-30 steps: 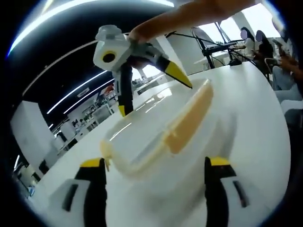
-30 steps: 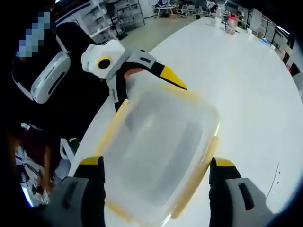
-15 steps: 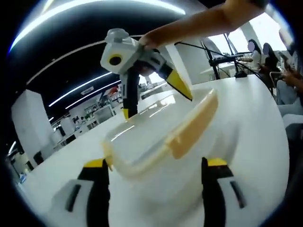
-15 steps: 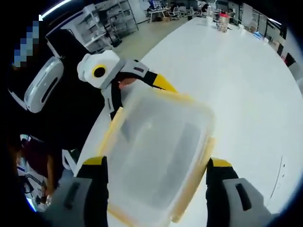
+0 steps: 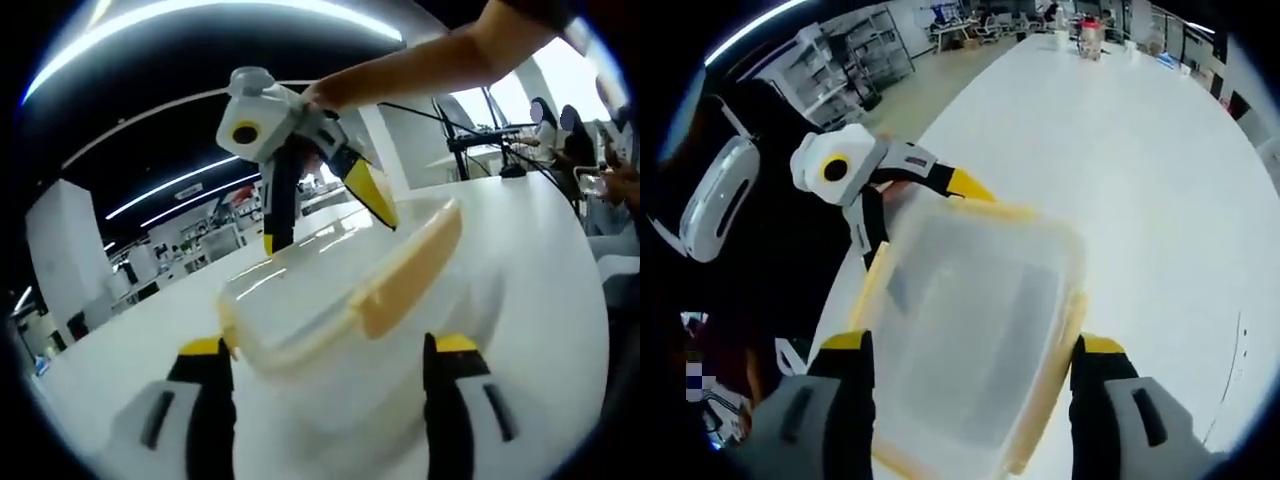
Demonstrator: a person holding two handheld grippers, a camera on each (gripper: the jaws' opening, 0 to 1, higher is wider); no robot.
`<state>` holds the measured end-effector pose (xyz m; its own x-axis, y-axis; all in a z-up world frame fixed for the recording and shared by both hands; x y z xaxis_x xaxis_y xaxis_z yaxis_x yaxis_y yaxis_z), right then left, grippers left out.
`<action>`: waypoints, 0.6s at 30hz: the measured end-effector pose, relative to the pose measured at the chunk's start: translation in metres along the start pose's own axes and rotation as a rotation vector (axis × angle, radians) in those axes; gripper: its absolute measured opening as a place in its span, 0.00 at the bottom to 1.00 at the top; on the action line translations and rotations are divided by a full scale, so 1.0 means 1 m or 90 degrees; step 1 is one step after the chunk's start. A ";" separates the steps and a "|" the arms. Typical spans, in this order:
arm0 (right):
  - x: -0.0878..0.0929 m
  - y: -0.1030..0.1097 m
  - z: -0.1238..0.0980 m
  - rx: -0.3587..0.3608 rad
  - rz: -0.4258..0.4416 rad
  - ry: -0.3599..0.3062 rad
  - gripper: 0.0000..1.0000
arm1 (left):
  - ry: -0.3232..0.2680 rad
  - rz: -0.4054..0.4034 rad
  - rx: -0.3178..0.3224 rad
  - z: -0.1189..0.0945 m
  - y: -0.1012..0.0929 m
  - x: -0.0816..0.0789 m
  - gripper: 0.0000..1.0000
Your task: Snap each plastic latch of the storage box into its locked position after aligning the lid with the box until every specified latch is closed and the lid sits flush.
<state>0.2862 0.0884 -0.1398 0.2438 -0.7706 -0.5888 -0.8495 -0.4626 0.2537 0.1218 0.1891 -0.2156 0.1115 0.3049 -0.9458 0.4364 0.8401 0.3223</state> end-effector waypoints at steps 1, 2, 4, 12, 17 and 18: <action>0.000 0.000 0.001 0.002 0.003 0.000 0.80 | 0.000 -0.001 0.001 0.000 0.000 0.000 0.75; 0.000 0.000 0.001 0.003 0.006 0.000 0.81 | 0.001 -0.002 0.001 0.000 0.000 -0.001 0.74; 0.001 0.000 0.001 0.001 0.008 -0.008 0.81 | 0.003 -0.010 0.002 0.000 0.000 -0.001 0.73; 0.004 0.003 0.004 0.000 0.021 -0.049 0.83 | -0.008 -0.042 0.014 -0.004 -0.003 -0.003 0.69; 0.003 0.005 0.007 -0.004 0.023 -0.046 0.84 | -0.034 -0.036 0.013 -0.007 -0.007 -0.003 0.67; 0.004 0.005 0.007 -0.004 0.024 -0.047 0.84 | -0.034 -0.036 0.014 -0.007 -0.008 -0.003 0.67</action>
<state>0.2791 0.0863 -0.1461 0.1769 -0.7529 -0.6339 -0.8543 -0.4372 0.2810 0.1119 0.1848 -0.2148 0.1336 0.2322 -0.9634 0.4622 0.8453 0.2678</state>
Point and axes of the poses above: the point that each gripper's makers call its tool centre point, and the gripper's own axes: z roughly forward along the fingers, y roughly to its left, x roughly out of its underside, the point moved 10 cm from there along -z, roughly backward along the fingers, and after that the axes turned 10 degrees about -y, right-handed, at the moved point
